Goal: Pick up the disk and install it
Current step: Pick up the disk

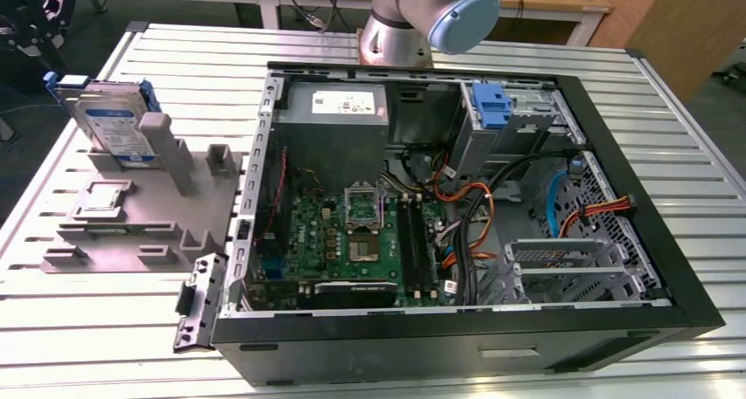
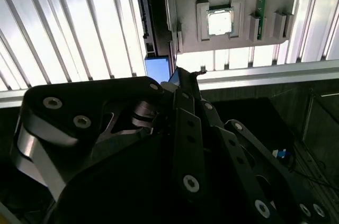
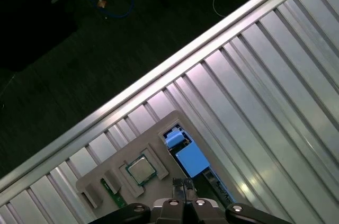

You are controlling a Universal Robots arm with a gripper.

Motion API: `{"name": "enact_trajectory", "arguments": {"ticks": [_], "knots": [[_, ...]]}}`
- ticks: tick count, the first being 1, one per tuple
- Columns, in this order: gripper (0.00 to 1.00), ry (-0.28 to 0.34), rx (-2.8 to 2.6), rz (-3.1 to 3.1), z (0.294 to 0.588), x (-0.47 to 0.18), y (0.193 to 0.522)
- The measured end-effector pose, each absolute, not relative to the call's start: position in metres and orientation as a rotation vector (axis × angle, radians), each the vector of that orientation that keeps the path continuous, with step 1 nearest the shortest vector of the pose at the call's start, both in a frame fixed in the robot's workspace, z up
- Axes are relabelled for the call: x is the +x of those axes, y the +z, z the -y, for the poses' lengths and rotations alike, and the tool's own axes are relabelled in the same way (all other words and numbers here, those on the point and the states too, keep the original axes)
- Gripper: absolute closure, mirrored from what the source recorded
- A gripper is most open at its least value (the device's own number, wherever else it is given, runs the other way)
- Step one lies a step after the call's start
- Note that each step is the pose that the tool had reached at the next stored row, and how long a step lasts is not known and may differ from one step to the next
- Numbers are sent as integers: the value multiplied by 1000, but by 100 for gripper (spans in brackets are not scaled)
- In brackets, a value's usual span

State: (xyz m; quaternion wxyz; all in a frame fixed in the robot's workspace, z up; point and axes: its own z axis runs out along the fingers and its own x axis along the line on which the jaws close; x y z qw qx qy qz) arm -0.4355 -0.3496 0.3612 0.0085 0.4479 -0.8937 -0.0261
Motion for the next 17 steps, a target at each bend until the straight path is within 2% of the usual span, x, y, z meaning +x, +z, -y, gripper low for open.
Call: {"name": "enact_trajectory", "arguments": {"ticks": [17], "knots": [[90, -77, 1776, 2561, 350, -436, 361]]}}
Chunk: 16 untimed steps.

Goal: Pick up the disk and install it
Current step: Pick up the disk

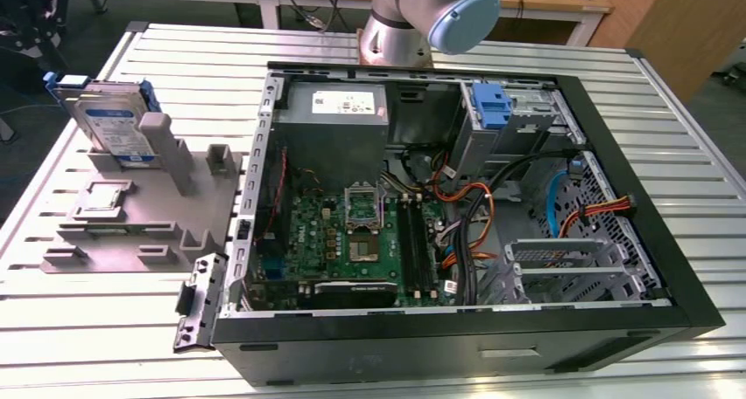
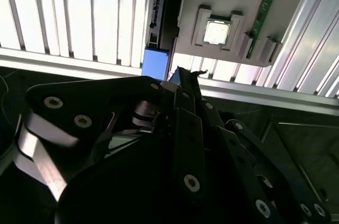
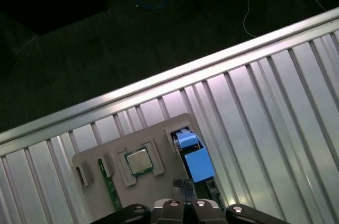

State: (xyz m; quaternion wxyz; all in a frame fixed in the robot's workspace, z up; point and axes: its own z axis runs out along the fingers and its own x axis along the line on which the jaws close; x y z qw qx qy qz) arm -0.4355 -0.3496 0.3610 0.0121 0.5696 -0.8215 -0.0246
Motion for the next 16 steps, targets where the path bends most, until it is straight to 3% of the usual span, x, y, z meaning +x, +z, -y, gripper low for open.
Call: {"name": "enact_trajectory", "arguments": {"ticks": [12, 16], "knots": [[90, -45, 1953, 2460, 350, -437, 358], [89, -64, 1961, 2468, 349, -437, 356]]}}
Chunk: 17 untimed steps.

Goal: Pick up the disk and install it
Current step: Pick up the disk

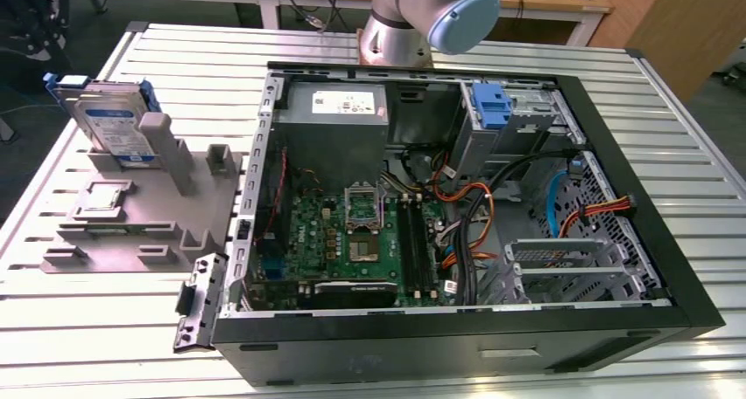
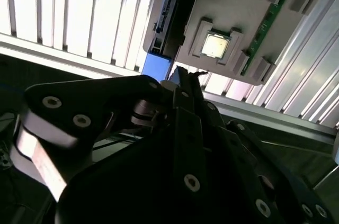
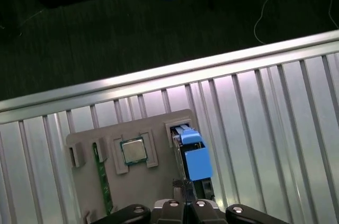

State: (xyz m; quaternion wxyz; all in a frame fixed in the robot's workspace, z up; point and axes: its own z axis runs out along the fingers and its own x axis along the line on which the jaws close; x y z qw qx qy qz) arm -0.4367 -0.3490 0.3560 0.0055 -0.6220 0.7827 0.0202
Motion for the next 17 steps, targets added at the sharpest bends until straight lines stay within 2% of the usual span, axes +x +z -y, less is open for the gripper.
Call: {"name": "enact_trajectory", "arguments": {"ticks": [1, 3, 4, 6, 7, 10, 17], "knots": [[89, 71, -1946, -2446, 349, -437, 355], [77, 90, -1950, -2430, 349, -437, 354], [77, 97, -1960, -2418, 349, -437, 353], [65, 108, -1982, -2393, 349, -437, 352], [65, 113, -1991, -2382, 349, -437, 351], [47, 122, -2013, -2358, 349, -438, 349], [47, 121, -2014, -2355, 349, -439, 349]]}}
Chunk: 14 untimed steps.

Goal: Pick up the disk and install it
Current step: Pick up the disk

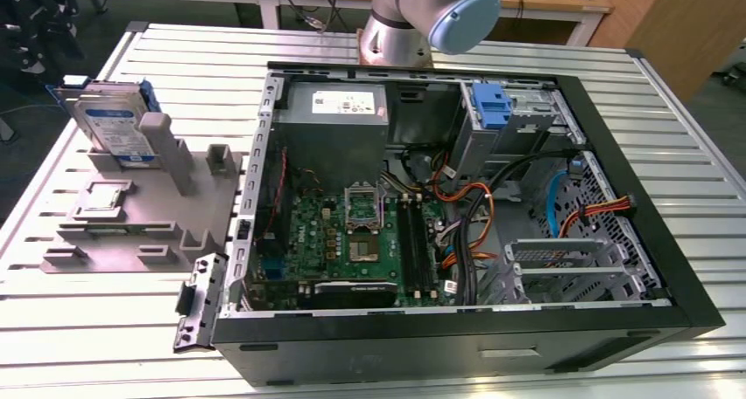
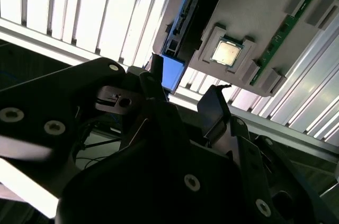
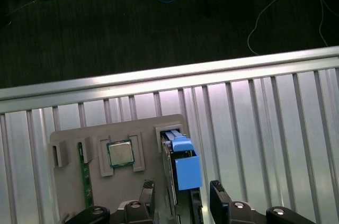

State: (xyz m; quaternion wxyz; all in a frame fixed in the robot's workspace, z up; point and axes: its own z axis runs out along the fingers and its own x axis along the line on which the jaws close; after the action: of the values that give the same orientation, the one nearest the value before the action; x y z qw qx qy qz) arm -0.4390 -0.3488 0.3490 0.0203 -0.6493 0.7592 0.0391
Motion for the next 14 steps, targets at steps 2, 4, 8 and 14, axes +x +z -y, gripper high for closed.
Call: {"name": "enact_trajectory", "arguments": {"ticks": [2, 4, 8, 14], "knots": [[47, 121, -2014, -2355, 349, -439, 349], [47, 121, -2014, -2355, 349, -439, 349], [47, 121, -2014, -2355, 349, -439, 349], [47, 122, -2068, -2310, 349, -439, 347]]}}
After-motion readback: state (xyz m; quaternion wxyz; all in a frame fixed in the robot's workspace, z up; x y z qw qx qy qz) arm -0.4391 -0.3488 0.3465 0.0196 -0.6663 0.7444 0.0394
